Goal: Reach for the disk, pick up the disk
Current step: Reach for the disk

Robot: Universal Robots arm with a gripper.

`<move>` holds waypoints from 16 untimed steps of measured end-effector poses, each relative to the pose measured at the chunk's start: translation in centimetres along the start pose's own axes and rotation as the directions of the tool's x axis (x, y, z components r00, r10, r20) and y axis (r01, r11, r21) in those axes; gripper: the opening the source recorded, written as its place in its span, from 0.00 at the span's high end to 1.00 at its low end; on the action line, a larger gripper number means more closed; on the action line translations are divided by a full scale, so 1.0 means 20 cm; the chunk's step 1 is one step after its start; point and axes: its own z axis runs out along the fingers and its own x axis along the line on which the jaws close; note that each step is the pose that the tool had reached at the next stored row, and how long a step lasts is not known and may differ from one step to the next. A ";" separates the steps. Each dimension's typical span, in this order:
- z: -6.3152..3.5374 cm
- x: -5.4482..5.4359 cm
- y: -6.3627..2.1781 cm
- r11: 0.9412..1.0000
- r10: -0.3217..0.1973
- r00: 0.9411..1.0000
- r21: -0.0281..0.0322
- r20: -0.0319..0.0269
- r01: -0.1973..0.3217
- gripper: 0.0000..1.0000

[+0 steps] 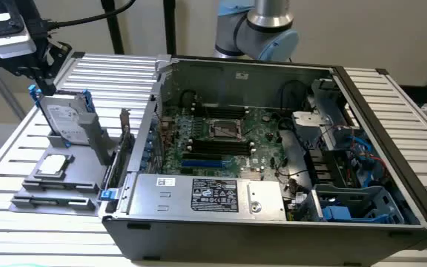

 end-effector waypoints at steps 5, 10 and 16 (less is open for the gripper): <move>0.000 0.00 0.000 1.000 0.000 1.000 0.000 0.000 0.000 0.89; 0.000 0.00 0.000 1.000 0.000 1.000 0.000 0.000 0.000 0.89; 0.001 0.02 0.023 1.000 0.000 1.000 0.000 0.000 0.000 0.89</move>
